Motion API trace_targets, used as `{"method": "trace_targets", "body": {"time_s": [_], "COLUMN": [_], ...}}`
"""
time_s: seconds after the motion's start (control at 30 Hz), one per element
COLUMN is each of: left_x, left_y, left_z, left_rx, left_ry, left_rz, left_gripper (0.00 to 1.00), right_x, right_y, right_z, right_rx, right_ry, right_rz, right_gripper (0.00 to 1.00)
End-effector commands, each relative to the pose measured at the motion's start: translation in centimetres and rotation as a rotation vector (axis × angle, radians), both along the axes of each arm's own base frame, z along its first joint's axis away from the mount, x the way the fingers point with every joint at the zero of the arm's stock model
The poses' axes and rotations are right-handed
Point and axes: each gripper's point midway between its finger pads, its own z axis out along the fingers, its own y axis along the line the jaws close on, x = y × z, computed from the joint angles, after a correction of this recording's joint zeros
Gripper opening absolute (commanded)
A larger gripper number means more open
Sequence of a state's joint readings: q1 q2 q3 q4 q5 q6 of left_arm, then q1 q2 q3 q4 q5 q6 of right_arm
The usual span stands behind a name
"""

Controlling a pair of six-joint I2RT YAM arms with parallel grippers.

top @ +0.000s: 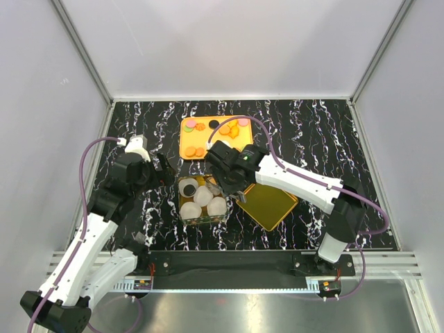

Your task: Pack the cookies

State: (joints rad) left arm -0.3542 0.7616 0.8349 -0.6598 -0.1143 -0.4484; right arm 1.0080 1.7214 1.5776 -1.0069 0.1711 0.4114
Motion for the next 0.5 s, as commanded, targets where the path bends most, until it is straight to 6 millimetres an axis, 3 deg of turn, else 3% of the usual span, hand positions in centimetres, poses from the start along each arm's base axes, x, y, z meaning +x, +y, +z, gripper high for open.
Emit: {"method": "trace_targets", "body": {"time_s": [0.0, 0.47], "left_x": [0.52, 0.51], "left_y": [-0.12, -0.14], "left_z": [0.67, 0.67], "left_rx": [-0.007, -0.008], "left_ry": [-0.033, -0.032], "left_rz": [-0.005, -0.006], "left_gripper": [0.99, 0.99], "right_x": [0.44, 0.95], "right_y": [1.07, 1.12], "right_z": [1.98, 2.86], "right_rx": [0.065, 0.057], "right_ry": [-0.058, -0.084], "right_rz": [-0.002, 0.008], "right_gripper": [0.48, 0.56]}}
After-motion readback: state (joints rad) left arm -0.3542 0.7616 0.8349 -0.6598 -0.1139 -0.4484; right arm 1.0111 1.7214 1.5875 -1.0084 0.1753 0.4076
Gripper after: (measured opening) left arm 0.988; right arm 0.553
